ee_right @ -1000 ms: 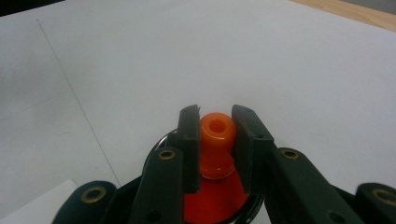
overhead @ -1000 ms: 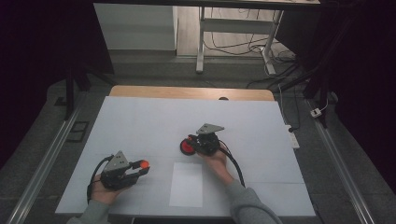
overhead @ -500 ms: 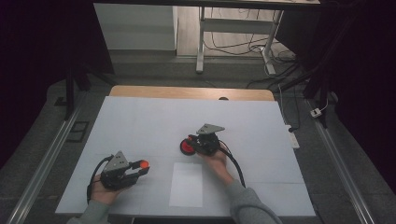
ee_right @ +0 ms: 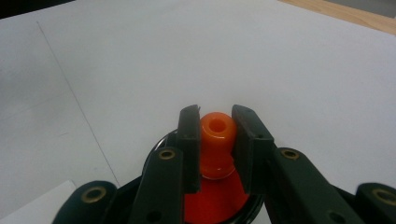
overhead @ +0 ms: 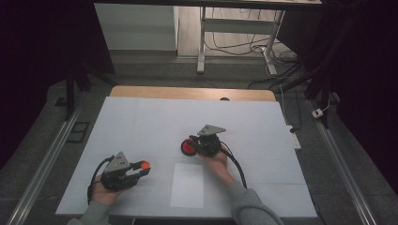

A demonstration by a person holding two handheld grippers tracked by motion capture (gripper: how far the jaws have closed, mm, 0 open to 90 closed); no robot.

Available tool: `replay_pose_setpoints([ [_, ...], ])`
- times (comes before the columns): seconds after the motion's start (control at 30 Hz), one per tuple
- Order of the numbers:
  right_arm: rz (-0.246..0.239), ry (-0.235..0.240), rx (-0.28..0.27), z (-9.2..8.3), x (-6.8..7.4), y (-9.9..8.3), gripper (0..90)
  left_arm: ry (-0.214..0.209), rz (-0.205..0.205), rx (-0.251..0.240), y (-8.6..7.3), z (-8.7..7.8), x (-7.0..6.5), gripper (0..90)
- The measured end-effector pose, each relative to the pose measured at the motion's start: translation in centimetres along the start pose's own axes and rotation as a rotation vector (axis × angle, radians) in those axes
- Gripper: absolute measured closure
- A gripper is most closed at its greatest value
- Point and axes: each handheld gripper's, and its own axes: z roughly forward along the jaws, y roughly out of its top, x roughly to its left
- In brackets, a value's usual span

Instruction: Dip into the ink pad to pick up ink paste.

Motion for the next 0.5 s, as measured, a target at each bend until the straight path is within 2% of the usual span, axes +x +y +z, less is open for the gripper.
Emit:
replay_pose_setpoints([
  [0.2, -0.005, -0.004, 0.002, 0.0, 0.1, 0.0, 73.0, 0.001, 0.0, 0.0, 0.0, 0.0, 0.0, 65.5],
  [0.27, 0.005, -0.007, -0.002, 0.0, 0.1, 0.1, 72.8, 0.0, -0.001, 0.001, 0.0, 0.1, 0.0, 65.5],
  [0.33, 0.034, -0.012, -0.004, -0.2, 0.1, 0.1, 72.7, 0.001, -0.001, 0.001, 0.0, 0.1, 0.1, 65.5],
  [0.5, 0.068, -0.007, -0.102, -1.9, -0.4, 0.9, 72.7, 0.002, -0.006, 0.002, -0.1, 0.1, 0.3, 65.5],
])
